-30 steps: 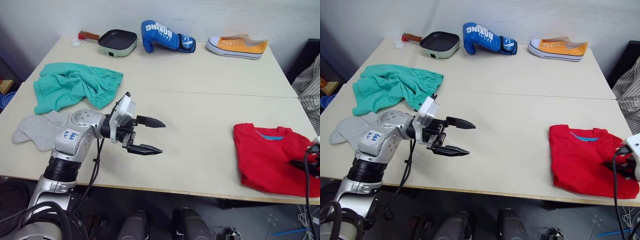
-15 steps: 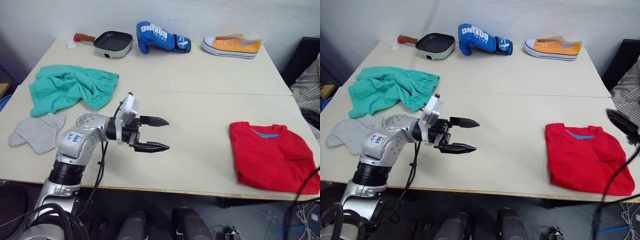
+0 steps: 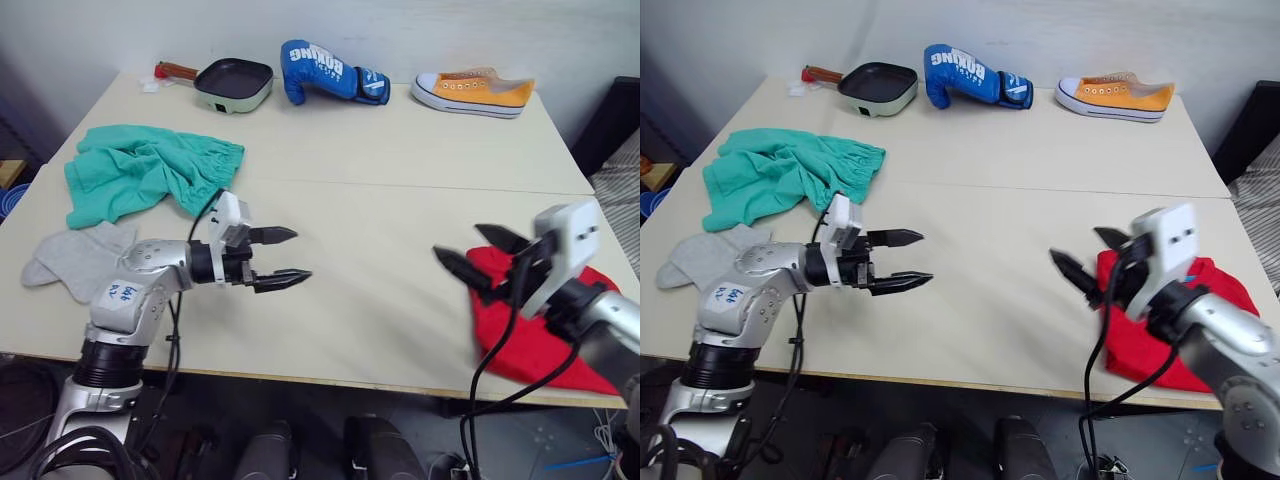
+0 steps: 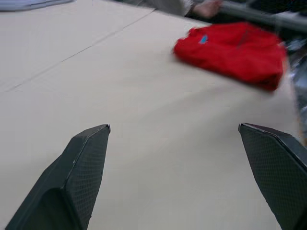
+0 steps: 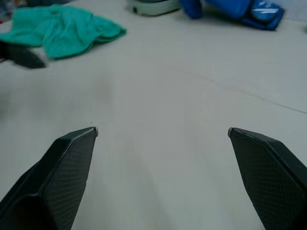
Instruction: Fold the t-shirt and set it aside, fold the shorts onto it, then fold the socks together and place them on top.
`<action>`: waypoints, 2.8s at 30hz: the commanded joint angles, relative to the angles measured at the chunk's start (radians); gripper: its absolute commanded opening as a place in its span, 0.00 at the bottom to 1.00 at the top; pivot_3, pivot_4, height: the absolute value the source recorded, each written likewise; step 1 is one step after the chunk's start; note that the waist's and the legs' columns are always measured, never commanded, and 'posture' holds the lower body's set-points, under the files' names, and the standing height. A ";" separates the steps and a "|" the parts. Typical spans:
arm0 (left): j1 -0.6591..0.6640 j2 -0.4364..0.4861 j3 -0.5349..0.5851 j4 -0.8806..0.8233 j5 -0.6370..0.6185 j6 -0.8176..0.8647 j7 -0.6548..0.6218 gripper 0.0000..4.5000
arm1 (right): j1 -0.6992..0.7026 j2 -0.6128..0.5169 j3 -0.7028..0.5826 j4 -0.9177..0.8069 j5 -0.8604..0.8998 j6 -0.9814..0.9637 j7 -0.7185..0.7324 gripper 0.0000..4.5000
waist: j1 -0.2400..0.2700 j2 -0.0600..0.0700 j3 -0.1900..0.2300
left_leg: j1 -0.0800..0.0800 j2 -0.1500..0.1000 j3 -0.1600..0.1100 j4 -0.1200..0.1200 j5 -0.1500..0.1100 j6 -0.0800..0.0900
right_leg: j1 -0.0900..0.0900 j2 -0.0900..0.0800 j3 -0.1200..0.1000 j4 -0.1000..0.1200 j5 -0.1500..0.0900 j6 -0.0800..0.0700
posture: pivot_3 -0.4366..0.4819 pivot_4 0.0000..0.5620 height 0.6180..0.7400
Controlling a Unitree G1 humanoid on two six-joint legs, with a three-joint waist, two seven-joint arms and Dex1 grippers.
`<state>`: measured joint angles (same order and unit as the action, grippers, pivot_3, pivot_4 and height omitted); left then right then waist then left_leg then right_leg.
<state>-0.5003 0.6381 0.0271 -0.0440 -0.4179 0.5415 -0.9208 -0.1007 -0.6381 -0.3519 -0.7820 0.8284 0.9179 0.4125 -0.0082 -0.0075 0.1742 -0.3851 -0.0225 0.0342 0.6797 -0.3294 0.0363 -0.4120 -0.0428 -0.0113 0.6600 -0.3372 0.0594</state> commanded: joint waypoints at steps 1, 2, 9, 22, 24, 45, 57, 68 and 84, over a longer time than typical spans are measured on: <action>0.003 0.072 0.062 0.098 0.112 -0.064 0.104 1.00 | -0.023 0.045 0.095 -0.062 0.023 -0.087 0.041 0.99 | -0.006 0.000 0.000 | 0.000 0.000 0.000 0.000 0.000 0.000 | 0.000 0.000 0.000 0.000 0.000 0.000 | 0.48 0.27 1.00; -0.006 0.101 0.061 0.141 0.157 -0.096 0.132 1.00 | -0.032 0.056 0.116 -0.061 0.036 -0.094 0.045 0.99 | -0.008 0.000 0.000 | 0.000 0.000 0.000 0.000 0.000 -0.001 | 0.000 0.000 0.000 0.000 0.000 0.000 | 0.48 0.27 1.00; -0.197 0.203 -0.061 0.572 0.423 -0.430 0.196 1.00 | -0.037 0.020 0.216 -0.010 -0.037 -0.174 0.140 0.99 | 0.012 -0.003 0.000 | 0.000 0.000 -0.001 0.000 -0.001 0.001 | 0.000 -0.001 -0.001 0.000 0.000 0.000 | 0.48 0.27 1.00; -0.607 0.069 -0.309 1.271 0.788 -0.909 0.407 1.00 | 0.009 0.037 0.205 0.059 -0.156 -0.305 0.130 0.99 | 0.032 -0.006 -0.001 | -0.005 -0.003 0.000 0.002 -0.003 0.005 | -0.003 -0.003 -0.005 -0.001 0.001 0.002 | 0.48 0.27 1.00; -0.631 0.057 -0.340 1.307 0.837 -0.914 0.456 1.00 | 0.030 0.037 0.194 0.056 -0.167 -0.312 0.123 0.99 | 0.032 -0.006 -0.001 | -0.005 -0.003 0.001 0.002 -0.003 0.005 | -0.003 -0.003 -0.005 -0.001 0.001 0.002 | 0.48 0.27 1.00; -0.659 -0.022 -0.144 1.377 0.687 -0.671 0.306 0.01 | 0.105 0.017 0.144 -0.010 -0.164 -0.271 0.056 1.00 | 0.020 -0.007 -0.001 | -0.003 -0.002 0.002 0.003 -0.002 0.003 | -0.002 -0.003 -0.004 0.001 0.001 0.002 | 0.48 0.27 1.00; -0.380 -0.228 -0.183 0.432 0.338 0.070 -0.275 0.01 | 0.098 -0.071 0.158 0.008 -0.191 -0.272 0.111 1.00 | 0.030 -0.007 -0.001 | -0.004 -0.003 0.000 0.004 -0.003 0.004 | -0.002 -0.004 -0.004 0.001 0.001 0.002 | 0.48 0.27 1.00; -0.333 -0.415 -0.354 0.176 0.263 0.257 -0.211 0.18 | 0.133 -0.175 0.241 0.006 -0.359 -0.324 0.184 1.00 | 0.006 -0.006 -0.002 | -0.001 -0.001 0.002 0.005 -0.001 0.001 | 0.000 0.000 0.000 0.003 0.001 0.002 | 0.48 0.27 1.00; -0.306 -0.047 -0.136 0.064 0.062 0.118 -0.358 0.98 | 0.130 -0.221 0.386 0.080 -0.616 -0.491 0.270 1.00 | 0.009 -0.006 -0.002 | 0.001 -0.001 0.002 0.005 0.000 -0.001 | 0.000 0.000 0.001 0.003 0.001 0.002 | 0.48 0.27 1.00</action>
<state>-0.7994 0.5896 -0.1006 0.0447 -0.3487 0.6960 -1.2598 0.0402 -0.8539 0.0388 -0.6946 0.2266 0.4545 0.6720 0.0006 -0.0132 0.1725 -0.3844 -0.0233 0.0355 0.6843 -0.3292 0.0354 -0.4118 -0.0426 -0.0105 0.6623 -0.3362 0.0611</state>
